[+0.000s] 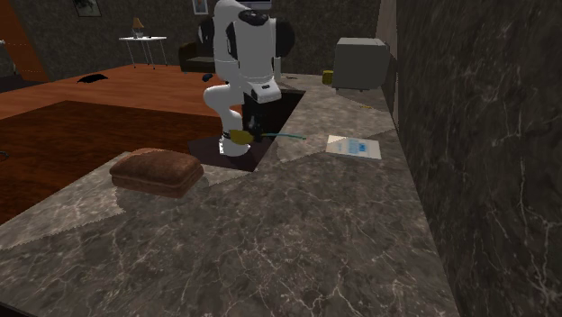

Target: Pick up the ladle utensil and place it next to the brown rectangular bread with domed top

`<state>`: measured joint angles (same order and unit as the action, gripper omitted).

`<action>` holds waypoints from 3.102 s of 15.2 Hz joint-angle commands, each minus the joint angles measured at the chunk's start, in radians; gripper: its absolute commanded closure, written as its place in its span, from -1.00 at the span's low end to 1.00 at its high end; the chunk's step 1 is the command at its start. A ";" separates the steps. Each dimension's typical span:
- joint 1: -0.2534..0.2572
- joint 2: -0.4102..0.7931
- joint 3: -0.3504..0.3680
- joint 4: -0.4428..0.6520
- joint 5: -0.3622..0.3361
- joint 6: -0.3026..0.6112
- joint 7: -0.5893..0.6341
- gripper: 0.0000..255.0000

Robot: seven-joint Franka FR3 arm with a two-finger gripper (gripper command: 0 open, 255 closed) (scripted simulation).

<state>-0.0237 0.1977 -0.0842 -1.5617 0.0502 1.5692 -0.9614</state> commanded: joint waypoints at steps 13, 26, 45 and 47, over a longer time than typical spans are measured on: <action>-0.122 -0.038 -0.092 -0.104 -0.029 0.061 -0.214 1.00; -0.122 -0.010 -0.090 -0.243 -0.024 0.228 -0.217 1.00; -0.125 0.067 -0.086 -0.356 -0.008 0.417 -0.227 1.00; -0.125 0.067 -0.086 -0.356 -0.008 0.417 -0.227 1.00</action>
<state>-0.1480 0.2639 -0.1692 -1.9155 0.0425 1.9859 -1.1883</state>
